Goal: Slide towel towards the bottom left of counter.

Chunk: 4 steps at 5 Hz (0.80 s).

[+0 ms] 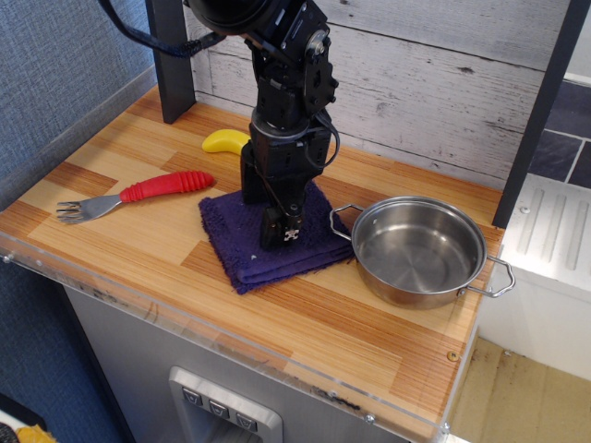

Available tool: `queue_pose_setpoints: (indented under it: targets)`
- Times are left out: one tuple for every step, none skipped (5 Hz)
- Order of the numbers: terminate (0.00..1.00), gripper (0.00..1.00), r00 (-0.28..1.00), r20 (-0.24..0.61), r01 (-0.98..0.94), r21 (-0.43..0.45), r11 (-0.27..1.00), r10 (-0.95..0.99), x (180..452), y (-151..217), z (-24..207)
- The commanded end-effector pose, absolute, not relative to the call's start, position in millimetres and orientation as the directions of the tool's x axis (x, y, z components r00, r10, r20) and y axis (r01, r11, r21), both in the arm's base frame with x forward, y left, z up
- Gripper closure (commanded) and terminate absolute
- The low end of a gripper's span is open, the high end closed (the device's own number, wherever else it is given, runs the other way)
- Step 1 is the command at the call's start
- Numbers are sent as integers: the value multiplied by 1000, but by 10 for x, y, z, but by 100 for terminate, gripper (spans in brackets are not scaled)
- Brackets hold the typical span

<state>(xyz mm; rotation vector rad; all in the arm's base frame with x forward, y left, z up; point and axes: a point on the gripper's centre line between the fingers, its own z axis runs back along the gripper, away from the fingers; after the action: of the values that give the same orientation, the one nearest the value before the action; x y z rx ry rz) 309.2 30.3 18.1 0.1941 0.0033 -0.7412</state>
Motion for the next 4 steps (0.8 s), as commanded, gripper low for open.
queue_pose_setpoints:
  targets:
    - [0, 0, 796, -49, 598, 223, 770, -604, 2959, 562, 391]
    - [0, 0, 818, -63, 569, 228, 790, -572, 2851, 715, 382]
    - [0, 0, 861, -94, 507, 231, 830, -500, 2682, 996, 332]
    - [0, 0, 879, -131, 476, 227, 850, -458, 2537, 1149, 262]
